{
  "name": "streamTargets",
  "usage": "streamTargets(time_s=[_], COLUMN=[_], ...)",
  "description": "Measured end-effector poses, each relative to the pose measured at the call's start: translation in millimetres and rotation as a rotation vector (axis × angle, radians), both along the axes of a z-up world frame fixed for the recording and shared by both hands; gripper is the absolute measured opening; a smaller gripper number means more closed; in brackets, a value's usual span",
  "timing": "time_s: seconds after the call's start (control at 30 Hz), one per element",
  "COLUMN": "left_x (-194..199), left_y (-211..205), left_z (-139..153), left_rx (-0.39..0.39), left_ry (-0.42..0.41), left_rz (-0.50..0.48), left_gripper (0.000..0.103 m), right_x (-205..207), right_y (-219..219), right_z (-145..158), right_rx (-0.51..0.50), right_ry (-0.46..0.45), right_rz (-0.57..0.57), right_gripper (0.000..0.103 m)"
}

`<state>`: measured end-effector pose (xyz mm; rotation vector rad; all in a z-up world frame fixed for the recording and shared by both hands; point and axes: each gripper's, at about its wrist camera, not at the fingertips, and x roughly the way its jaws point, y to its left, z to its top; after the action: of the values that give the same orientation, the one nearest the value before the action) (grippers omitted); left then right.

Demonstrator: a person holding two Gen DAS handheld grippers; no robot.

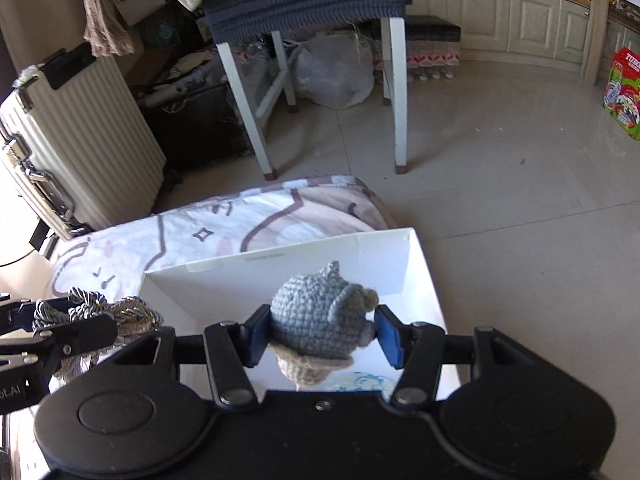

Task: Organize objects
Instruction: 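Lower the knit toy and rope into the box and open both grippers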

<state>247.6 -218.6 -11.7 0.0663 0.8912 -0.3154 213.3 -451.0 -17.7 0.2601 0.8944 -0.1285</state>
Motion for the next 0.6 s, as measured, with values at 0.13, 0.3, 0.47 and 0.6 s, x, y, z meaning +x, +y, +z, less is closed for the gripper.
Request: streamTargets(time_s=[0.13, 0.3, 0.47, 0.6], left_x=[15.2, 30.8, 43.3, 50.1], left_y=[-13.1, -22.2, -25.2, -27.8], left_z=[-21.1, -46.3, -61.9, -69.4], left_rx=[0.045, 0.097, 0.134, 0.15], left_ry=[0.035, 0.073, 0.088, 0.097], left_rz=[-0.024, -0.038, -0.039, -0.047], left_gripper=[0.043, 0.043, 0.043, 0.046], right_x=[9.2, 19.4, 27.9, 33.6], right_y=[-6.1, -9.3, -4.8, -1.9], right_z=[-14.1, -25.4, -33.6, -40.0], right_rx=[-0.012, 0.021, 0.026, 0.03], right_ry=[0.038, 0.057, 0.076, 0.089], right_rz=[0.0, -0.012, -0.011, -0.021], right_gripper=[0.056, 0.056, 0.056, 0.058])
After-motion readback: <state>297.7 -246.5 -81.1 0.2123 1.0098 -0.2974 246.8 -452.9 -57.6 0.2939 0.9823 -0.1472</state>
